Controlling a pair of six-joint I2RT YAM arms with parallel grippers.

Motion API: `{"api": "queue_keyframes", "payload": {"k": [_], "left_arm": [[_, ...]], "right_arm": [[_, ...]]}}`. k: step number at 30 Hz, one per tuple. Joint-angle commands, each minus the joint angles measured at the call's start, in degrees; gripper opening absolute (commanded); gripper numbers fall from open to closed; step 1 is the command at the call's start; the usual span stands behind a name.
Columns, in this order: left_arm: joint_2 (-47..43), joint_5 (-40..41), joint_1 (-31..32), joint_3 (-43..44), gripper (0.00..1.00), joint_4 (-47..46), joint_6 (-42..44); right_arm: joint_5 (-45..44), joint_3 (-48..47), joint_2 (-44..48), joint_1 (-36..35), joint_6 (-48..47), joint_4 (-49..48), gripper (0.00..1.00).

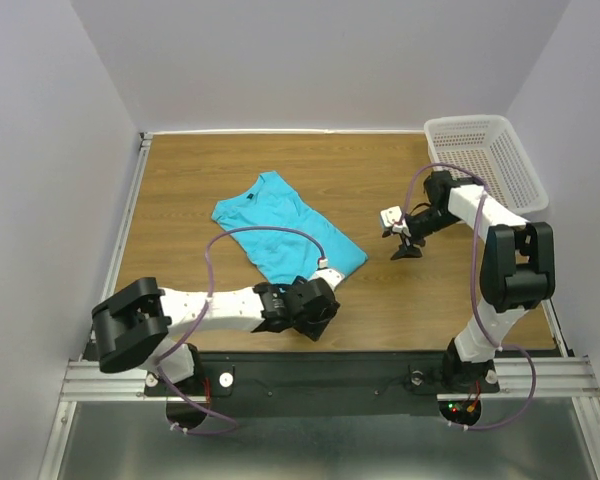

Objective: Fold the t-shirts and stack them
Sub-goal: Fold the tshirt

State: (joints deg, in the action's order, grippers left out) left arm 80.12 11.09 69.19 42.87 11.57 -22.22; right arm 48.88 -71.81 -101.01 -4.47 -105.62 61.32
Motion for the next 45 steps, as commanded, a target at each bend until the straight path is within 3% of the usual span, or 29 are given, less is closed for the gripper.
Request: {"api": "queue_keyframes", "payload": {"k": [1, 9, 17, 23, 27, 30, 36, 45], "left_arm": [[3.89, 10.95, 0.33, 5.10, 0.73, 5.73, -3.71], [8.47, 13.96, 0.95, 8.37, 0.68, 6.62, -3.27], [10.23, 13.52, 2.62, 9.42, 0.56, 7.49, -2.74], [7.43, 13.52, 5.87, 10.65, 0.47, 14.61, -10.64], [4.79, 15.18, 6.57, 10.65, 0.48, 18.75, -15.04], [3.56, 15.89, 6.57, 10.83, 0.52, 16.66, -13.30], [9.61, 16.24, 6.49, 15.04, 0.57, 13.04, -5.74], [14.89, 19.49, 4.03, 15.93, 0.57, 12.43, -5.91]], "right_arm": [[3.94, -1.49, -0.68, 0.78, -1.69, 3.98, 0.68], [6.13, -0.70, -1.03, 0.69, -1.69, 4.77, 0.67], [6.23, -0.52, -1.20, 0.78, -1.25, 5.21, 0.66], [5.96, -0.52, -1.20, 0.69, -1.34, 5.39, 0.66], [6.40, -0.87, -1.64, 0.69, -1.08, 5.39, 0.66], [7.10, -1.31, -2.00, 0.78, -0.81, 5.48, 0.66], [6.49, -1.67, -2.35, 0.69, -0.72, 5.92, 0.66], [5.43, -0.87, -2.26, 0.78, -0.90, 6.00, 0.65]]}}
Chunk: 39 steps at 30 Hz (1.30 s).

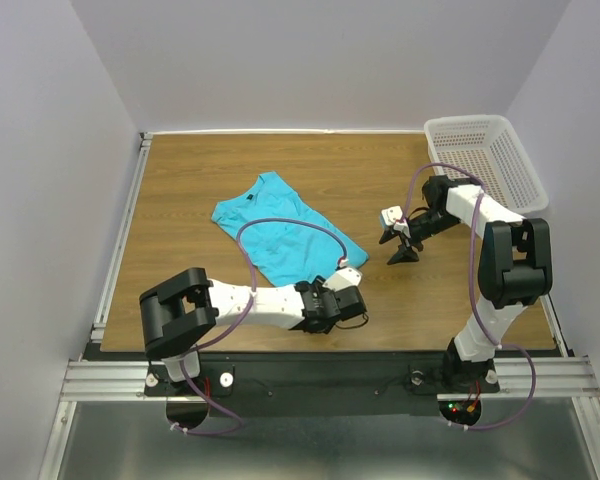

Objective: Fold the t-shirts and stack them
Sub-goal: Fold the tshirt

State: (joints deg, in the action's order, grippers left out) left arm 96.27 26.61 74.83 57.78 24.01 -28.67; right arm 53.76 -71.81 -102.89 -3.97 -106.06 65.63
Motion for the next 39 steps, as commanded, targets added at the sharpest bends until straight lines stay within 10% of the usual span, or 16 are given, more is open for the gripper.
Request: {"api": "queue_keyframes", "payload": {"k": [1, 25, 37, 39], "left_arm": [[-1.35, 4.06, -2.31, 0.93, 0.57, -0.28, 0.98], [2.43, -6.48, -5.57, -4.43, 0.50, -2.12, 2.83], [2.52, -7.27, -6.36, -6.01, 0.22, -4.58, 2.65], [2.52, -7.36, -6.45, -6.62, 0.04, -5.02, 2.56]], "right_arm": [[0.56, -0.87, -0.55, 0.19, -0.46, 1.70, 0.65], [1.00, -2.46, -2.48, -0.51, -1.96, 2.93, 0.65], [-1.99, -6.06, -8.46, -7.19, -3.28, 0.82, 0.65], [-2.69, -6.76, -9.60, -8.42, -2.49, -0.06, 0.65]]}}
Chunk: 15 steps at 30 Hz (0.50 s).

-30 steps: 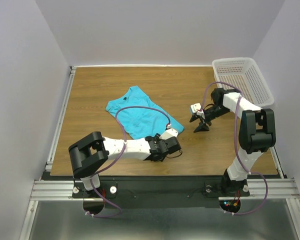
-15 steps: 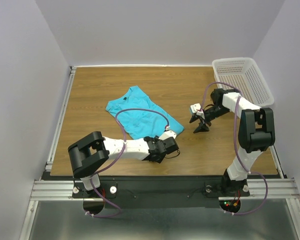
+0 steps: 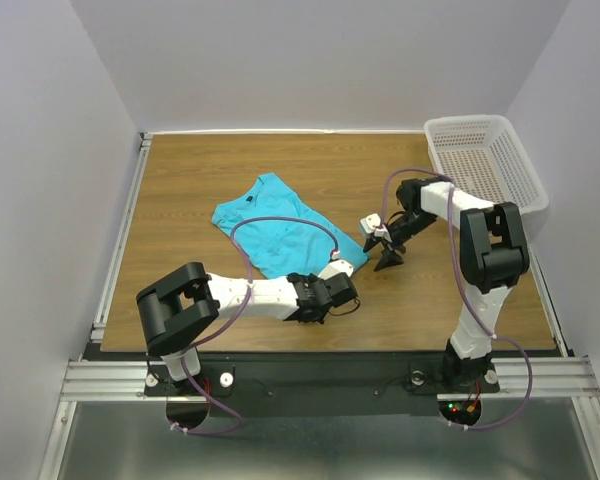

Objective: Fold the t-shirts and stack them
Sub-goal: Fold the tshirt

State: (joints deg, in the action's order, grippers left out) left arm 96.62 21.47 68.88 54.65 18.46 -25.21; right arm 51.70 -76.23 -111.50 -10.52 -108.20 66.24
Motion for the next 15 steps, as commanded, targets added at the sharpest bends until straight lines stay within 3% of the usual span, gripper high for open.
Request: {"api": "queue_keyframes", "payload": {"k": [1, 15], "left_arm": [[2.26, -2.31, -0.50, -3.76, 0.01, 0.53, -0.89], [0.24, -3.46, -0.59, -5.61, 0.00, -1.23, -0.72]], "right_arm": [[-1.16, -2.61, -1.34, -2.30, 0.27, -0.93, 0.65], [-8.37, -2.61, -4.16, -5.56, 5.11, -8.23, 0.61]]}}
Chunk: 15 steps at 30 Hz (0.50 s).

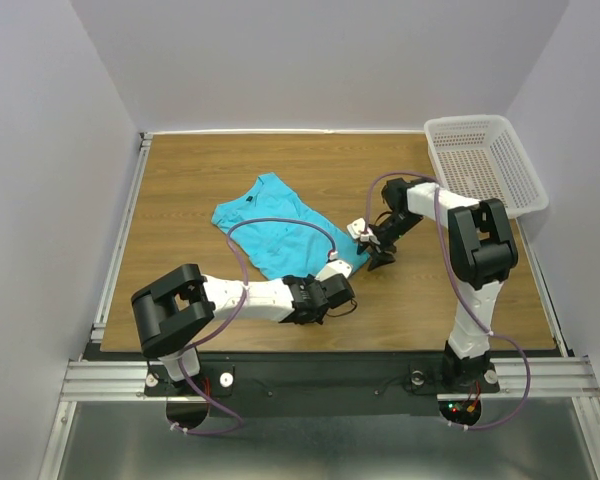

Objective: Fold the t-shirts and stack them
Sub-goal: Fold the tshirt

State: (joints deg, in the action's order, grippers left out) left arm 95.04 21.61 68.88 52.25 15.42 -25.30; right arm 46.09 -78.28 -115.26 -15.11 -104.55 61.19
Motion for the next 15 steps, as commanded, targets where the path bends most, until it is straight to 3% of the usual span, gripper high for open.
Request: {"api": "queue_keyframes", "payload": {"k": [1, 10, 15], "left_arm": [[1.64, -3.68, -0.59, -3.29, 0.00, 1.72, -0.54], [-1.70, -3.59, -0.94, -4.52, 0.00, 1.54, -0.28], [-4.95, -4.99, -2.26, -5.93, 0.00, -0.12, -0.54]], "right_arm": [[-3.45, -0.12, -0.49, -1.14, 1.80, -3.44, 0.59], [-5.39, 3.31, 0.21, -1.41, 3.65, -8.10, 0.32], [-6.45, 4.89, 1.09, -1.50, 4.88, -10.73, 0.08]]}}
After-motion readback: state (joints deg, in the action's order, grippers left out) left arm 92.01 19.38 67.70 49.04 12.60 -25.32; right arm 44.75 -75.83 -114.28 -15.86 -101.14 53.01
